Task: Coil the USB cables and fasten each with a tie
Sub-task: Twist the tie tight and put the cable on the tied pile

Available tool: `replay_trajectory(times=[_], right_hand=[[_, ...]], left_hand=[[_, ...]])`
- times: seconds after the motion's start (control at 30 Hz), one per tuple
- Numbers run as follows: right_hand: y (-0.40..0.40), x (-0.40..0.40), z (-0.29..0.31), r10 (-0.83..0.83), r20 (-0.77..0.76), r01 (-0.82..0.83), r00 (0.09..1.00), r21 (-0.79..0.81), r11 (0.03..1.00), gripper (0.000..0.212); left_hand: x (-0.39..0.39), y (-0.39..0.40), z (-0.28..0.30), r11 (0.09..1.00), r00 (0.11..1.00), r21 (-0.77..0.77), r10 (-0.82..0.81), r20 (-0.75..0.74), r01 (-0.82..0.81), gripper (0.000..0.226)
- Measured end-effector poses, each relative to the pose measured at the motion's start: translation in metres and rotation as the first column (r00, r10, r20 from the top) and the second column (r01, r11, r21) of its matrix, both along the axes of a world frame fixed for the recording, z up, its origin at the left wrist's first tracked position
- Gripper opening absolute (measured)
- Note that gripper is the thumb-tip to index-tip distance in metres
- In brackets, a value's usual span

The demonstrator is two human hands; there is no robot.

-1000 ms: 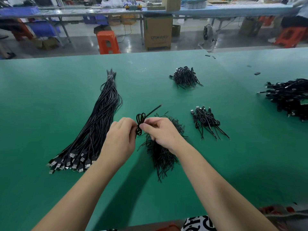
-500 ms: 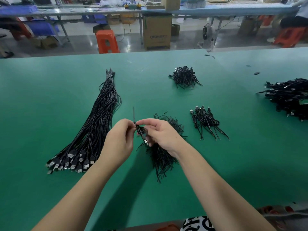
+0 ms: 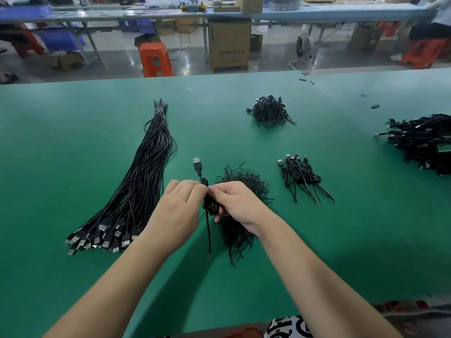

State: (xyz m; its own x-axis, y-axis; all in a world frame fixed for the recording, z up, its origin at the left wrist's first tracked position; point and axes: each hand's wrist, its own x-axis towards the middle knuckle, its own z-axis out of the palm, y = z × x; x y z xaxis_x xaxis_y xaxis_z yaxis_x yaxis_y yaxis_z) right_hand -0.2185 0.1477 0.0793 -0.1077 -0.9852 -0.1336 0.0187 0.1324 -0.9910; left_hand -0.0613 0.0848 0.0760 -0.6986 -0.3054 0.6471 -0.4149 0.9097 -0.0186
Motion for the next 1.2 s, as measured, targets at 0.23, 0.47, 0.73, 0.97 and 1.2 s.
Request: replay_trajectory(times=[0.23, 0.47, 0.73, 0.97, 1.2], right_hand=[[0.005, -0.009, 0.003, 0.211, 0.165, -0.204, 0.963, -0.059, 0.977, 0.021], [0.004, -0.015, 0.003, 0.198, 0.192, -0.181, 0.961, -0.101, 0.978, 0.021], [0.009, -0.026, 0.005, 0.110, 0.162, -0.107, 0.981, -0.026, 0.994, 0.015], [0.008, -0.068, 0.024, 0.036, -0.496, 0.067, 0.868, 0.188, 0.980, 0.025], [-0.022, -0.149, 0.015, 0.117, -0.844, 0.371, 0.523, 0.349, 0.861, 0.043]], left_hand=[[0.004, -0.004, -0.004, 1.000, 0.996, -0.007, -0.030, -0.079, 0.029, 0.017], [0.003, 0.005, 0.003, 0.942, 0.957, 0.331, 0.053, -0.285, 0.046, 0.004], [-0.004, -0.003, -0.001, 0.844, 0.926, 0.536, 0.186, -0.327, 0.019, 0.043], [-0.002, -0.047, -0.059, 0.777, 0.904, 0.484, 0.420, 0.076, -0.402, 0.035], [0.015, -0.059, -0.116, 0.690, 0.754, 0.345, 0.462, 0.466, -0.636, 0.048]])
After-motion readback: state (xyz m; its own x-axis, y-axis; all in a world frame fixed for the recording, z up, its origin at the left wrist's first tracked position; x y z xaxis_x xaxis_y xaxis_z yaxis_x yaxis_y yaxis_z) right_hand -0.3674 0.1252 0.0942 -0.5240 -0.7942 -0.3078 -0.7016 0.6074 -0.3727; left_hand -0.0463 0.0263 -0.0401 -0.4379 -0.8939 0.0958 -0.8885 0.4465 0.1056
